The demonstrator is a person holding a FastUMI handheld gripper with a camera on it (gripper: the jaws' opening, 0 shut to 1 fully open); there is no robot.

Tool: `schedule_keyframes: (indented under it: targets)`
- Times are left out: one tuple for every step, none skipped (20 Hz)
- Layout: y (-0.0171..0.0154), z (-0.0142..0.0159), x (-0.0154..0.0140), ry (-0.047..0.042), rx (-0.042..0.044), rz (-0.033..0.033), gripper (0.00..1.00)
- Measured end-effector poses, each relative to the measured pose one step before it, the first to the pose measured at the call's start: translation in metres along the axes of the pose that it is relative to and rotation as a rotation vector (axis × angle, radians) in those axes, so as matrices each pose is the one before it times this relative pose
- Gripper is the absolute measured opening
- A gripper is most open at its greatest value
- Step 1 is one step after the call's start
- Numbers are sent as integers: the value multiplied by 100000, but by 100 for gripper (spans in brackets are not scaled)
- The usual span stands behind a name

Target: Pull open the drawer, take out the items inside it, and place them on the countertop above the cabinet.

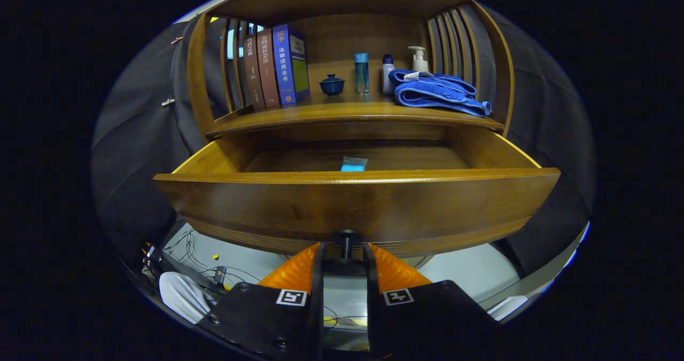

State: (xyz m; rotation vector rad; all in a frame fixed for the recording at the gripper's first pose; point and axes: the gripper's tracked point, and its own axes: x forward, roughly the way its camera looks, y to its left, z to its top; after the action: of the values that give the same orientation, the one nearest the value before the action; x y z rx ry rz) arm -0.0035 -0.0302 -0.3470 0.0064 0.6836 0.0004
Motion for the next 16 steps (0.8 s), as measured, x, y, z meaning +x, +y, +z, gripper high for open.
schedule_keyframes:
  targets:
    - [16,-307,-584,279,53,-103,37]
    - [20,-413,-587,311,-27,15,37]
    - [98,-415,-420,282,108,27,37]
    - [6,-423,-390,456,-80,6,37]
    - [8,-482,-371,649,105,18,37]
    - [-9,-537,-376,885,152,-126,37]
    - [-67,-649,-396,1105,98,-144,37]
    - [60,125,-225,-1780,631,240,37]
    - [115,-314,-32,506,-311,-45,37]
    - [-39,158,-95,-444,-229,-430,37]
    - [7,-105,106,-34,-481,-396,37]
    - [-42,-46,-60,222,-330,-392,38]
    - [56,-42,91,701,287,-229,39]
    - [-60,-65,38,1304,715,-458,40]
    - [-54,15,-28,1412,621,-1133,40]
    - [-13,42,-278,634,660,-1506,43]
